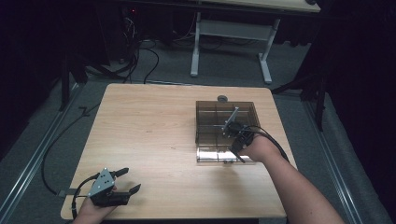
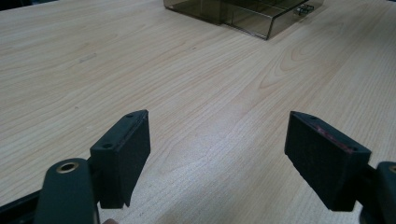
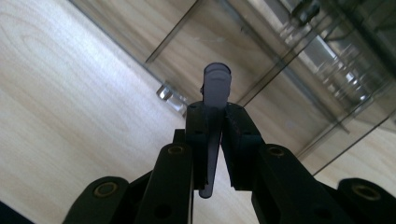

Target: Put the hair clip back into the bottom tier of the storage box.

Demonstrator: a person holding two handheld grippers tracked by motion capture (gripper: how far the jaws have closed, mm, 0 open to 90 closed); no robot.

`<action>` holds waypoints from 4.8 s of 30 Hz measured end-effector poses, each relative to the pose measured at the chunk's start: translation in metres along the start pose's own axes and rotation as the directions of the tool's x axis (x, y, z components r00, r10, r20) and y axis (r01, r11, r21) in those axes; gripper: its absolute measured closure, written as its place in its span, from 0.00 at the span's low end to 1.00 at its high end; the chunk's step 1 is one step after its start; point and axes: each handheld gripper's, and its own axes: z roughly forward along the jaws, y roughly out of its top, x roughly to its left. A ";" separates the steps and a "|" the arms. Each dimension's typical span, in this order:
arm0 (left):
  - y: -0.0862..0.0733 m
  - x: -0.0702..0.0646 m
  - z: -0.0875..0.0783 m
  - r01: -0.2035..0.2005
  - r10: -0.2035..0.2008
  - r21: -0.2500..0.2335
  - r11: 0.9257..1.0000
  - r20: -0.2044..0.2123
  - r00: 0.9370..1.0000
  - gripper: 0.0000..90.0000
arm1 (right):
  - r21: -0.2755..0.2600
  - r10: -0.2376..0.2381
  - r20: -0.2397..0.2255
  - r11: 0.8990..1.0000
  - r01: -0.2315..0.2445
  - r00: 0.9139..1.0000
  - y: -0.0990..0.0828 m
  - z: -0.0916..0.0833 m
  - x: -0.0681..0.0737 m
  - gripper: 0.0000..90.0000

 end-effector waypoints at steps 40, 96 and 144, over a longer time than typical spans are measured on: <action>0.000 0.000 -0.001 0.005 -0.005 -0.004 1.000 -0.003 1.000 0.25 | -0.020 -0.057 -0.004 0.998 0.057 0.998 0.038 0.014 -0.005 0.90; 0.000 0.001 0.000 0.005 -0.005 -0.003 1.000 0.002 1.000 0.25 | 0.011 -0.058 -0.037 0.998 0.058 0.998 0.036 0.054 -0.002 0.86; 0.000 0.000 0.000 0.000 0.000 0.002 1.000 -0.002 1.000 0.25 | -0.270 0.086 -0.043 0.958 -0.095 0.995 -0.048 0.015 0.019 0.72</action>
